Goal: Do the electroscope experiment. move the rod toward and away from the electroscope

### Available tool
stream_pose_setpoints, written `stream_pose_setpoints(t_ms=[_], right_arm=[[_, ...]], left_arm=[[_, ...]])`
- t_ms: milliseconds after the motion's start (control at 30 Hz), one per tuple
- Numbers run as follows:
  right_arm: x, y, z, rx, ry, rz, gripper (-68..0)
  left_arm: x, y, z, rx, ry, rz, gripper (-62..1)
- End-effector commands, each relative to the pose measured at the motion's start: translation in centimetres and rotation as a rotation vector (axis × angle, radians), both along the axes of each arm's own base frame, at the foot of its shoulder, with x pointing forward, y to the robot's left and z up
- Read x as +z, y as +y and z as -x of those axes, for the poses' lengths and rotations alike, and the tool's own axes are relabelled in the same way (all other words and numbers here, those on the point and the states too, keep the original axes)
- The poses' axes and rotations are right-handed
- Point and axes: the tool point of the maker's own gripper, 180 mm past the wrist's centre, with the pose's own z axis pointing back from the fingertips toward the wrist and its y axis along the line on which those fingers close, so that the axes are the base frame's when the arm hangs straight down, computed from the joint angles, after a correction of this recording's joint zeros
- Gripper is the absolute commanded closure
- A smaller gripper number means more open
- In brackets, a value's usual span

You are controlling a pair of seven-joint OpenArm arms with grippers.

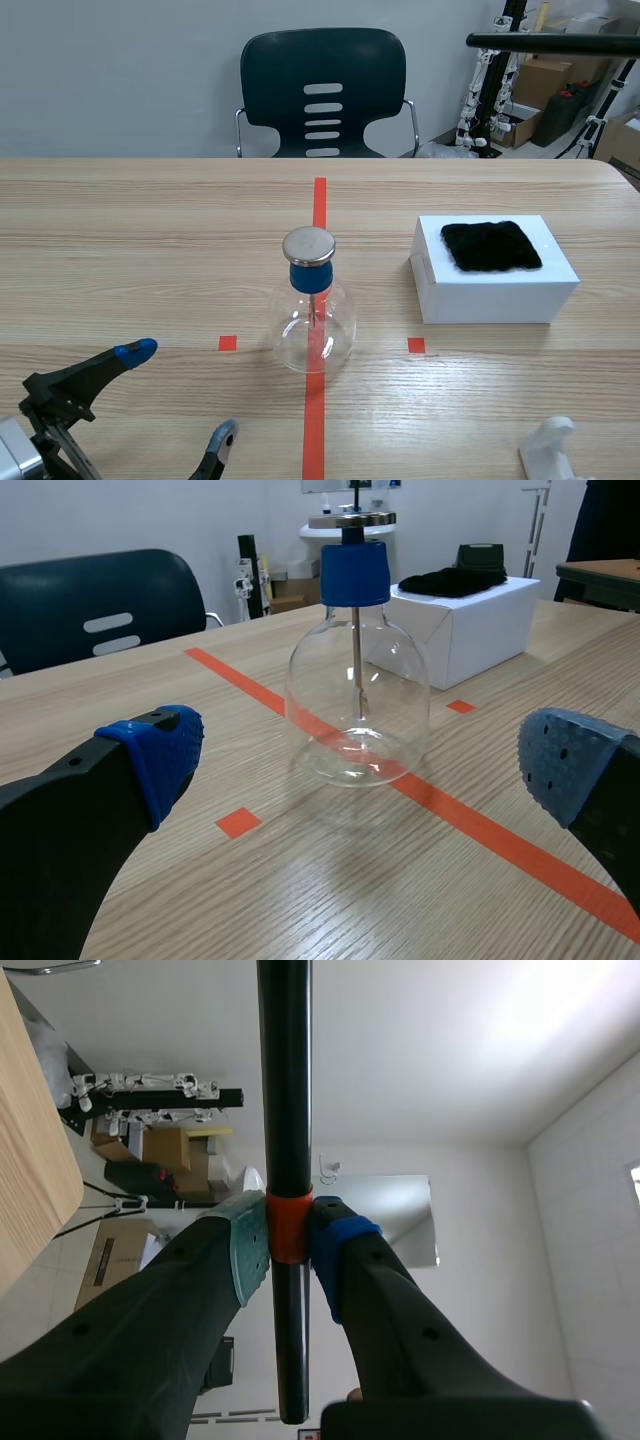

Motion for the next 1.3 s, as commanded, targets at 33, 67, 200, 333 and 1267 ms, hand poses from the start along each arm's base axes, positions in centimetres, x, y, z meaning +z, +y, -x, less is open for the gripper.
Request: stream_pose_setpoints(t_ms=[33,67,200,333,1267], right_arm=[[1.56,0.58,-0.40,0.022,-0.049,0.013,-1.1],[1.55,0.58,-0.40,0.022,-0.048,0.013,-1.1],[1.55,0.58,-0.40,0.022,-0.048,0.014,-1.1],[1.55,0.58,-0.40,0.022,-0.048,0.014,-1.1],[1.55,0.58,-0.40,0.022,-0.048,0.015,-1.1]], left_arm=[[0.64,0.03,-0.12,0.004,-0.020,0.020,-62.3],[0.64,0.03,-0.12,0.004,-0.020,0.020,-62.3],[0.64,0.03,-0.12,0.004,-0.020,0.020,-62.3],[0.64,0.03,-0.12,0.004,-0.020,0.020,-62.3],[0.84,0.39,-0.36,0.026,-0.022,0.036,-62.3]])
